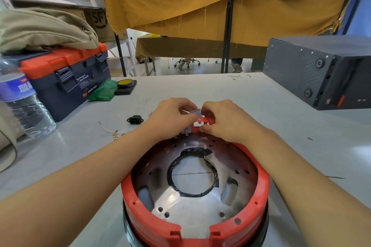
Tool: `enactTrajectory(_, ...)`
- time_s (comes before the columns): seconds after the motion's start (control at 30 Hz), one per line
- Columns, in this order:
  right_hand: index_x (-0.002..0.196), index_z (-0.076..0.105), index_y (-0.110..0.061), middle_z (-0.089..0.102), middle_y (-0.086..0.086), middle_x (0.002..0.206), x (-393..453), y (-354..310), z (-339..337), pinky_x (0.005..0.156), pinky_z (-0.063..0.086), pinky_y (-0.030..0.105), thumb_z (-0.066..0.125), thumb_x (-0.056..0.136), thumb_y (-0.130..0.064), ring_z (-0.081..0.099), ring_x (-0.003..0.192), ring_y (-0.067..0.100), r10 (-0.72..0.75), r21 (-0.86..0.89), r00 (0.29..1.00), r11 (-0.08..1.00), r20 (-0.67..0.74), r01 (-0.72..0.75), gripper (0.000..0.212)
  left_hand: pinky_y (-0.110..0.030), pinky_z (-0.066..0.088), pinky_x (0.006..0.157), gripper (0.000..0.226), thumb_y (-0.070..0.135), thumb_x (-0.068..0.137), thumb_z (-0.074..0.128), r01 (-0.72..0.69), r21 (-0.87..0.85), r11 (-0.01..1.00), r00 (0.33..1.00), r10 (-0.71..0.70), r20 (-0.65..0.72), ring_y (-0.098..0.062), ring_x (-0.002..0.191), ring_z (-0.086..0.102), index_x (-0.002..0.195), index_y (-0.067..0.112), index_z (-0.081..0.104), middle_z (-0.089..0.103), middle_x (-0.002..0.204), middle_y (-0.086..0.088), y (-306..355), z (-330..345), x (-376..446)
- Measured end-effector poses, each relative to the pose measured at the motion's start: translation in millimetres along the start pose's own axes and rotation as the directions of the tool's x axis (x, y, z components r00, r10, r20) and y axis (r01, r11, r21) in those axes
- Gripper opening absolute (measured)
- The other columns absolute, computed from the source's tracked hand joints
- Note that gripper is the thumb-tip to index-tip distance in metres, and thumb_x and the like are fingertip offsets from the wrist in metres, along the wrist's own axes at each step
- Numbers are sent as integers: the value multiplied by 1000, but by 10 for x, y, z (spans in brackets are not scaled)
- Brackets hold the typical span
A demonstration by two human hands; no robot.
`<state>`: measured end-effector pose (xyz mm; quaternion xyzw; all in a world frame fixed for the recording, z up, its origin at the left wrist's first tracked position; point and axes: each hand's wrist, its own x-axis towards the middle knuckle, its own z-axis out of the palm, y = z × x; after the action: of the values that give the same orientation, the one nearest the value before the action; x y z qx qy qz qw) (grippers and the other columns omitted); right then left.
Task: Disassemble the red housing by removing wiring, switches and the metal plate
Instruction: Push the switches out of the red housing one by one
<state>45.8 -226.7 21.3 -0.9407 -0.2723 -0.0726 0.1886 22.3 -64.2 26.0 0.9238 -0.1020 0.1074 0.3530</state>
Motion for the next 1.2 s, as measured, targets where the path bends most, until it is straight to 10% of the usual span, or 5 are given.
enactTrajectory(0.77, 148, 26, -36, 46, -6, 144, 2, 40, 18, 101, 43, 40, 62, 89, -33, 48, 124, 17, -64, 75, 996, 995, 62, 59, 69, -20, 45, 60, 30, 23, 73, 79, 190, -196, 962, 973, -211, -92, -12, 77, 63, 96, 16, 61, 67, 91, 0, -161, -139, 150)
enactTrajectory(0.97, 105, 61, -22, 60, 0, 88, 4, 16, -7, 77, 49, 36, 57, 92, -26, 57, 84, 23, -46, 0, 986, 999, 162, 47, 14, -28, 50, 74, 27, 20, 80, 73, 196, -102, 975, 976, -204, -75, -17, 88, 63, 105, 22, 61, 63, 99, 4, -396, -469, 245)
enactTrajectory(1.2, 102, 61, -23, 50, -7, 76, 16, 7, 3, 72, 47, 35, 54, 94, -22, 55, 78, 22, -27, -11, 988, 1000, 152, 29, 11, -25, 50, 77, 32, 14, 80, 73, 138, 133, 981, 990, -141, 11, -17, 92, 63, 110, 11, 65, 68, 104, -6, -698, -342, 355)
